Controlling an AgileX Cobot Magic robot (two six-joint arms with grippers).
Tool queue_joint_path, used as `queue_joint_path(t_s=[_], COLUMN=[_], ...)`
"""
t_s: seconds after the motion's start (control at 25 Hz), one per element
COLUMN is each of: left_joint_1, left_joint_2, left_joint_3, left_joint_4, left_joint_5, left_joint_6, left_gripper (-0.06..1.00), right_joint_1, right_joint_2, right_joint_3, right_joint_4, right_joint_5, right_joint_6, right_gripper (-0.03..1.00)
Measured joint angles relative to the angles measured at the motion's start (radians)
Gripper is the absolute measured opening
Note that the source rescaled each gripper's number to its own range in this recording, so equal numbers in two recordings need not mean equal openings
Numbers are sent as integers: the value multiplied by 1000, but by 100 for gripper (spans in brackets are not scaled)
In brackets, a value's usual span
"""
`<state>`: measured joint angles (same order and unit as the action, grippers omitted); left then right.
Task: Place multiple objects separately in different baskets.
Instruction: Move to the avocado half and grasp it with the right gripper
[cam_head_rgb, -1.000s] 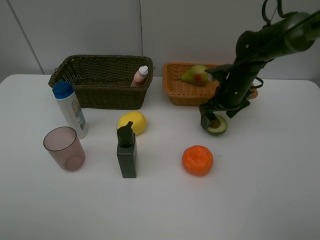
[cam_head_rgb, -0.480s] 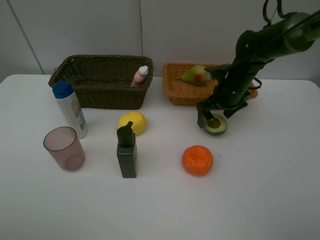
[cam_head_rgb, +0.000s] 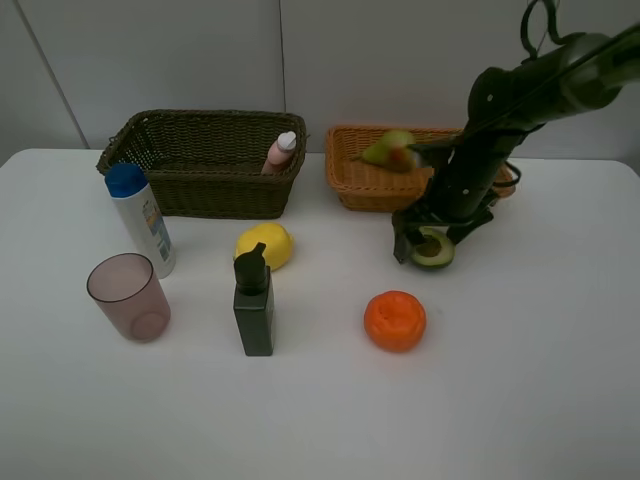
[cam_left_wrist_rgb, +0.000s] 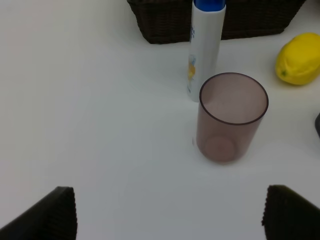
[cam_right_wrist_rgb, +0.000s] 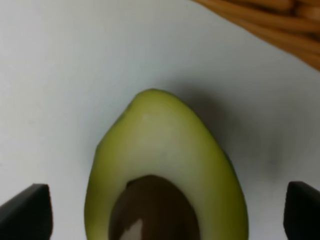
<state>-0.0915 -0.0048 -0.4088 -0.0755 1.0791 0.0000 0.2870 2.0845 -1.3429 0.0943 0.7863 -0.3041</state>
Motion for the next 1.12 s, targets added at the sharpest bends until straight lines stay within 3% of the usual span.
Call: queue_joint_path(t_s=[0.44,0.52,0.68,0.72,1.12], left_joint_1=[0,0,0,0,0], left_joint_2=[0,0,0,0,0], left_joint_3=[0,0,0,0,0], left_joint_4=[0,0,0,0,0], left_joint_5=[0,0,0,0,0], left_joint_6=[0,0,0,0,0], left_gripper=[100,100,100,100,100], right_joint_1=[0,0,0,0,0], right_joint_2=[36,36,36,36,36], right_joint_3=[0,0,0,0,0], right_joint_4=[8,8,1,1,-2], right_joint_5=[7,7,7,7,8], right_joint_6=[0,0,0,0,1], right_gripper=[94,87,47,43,43])
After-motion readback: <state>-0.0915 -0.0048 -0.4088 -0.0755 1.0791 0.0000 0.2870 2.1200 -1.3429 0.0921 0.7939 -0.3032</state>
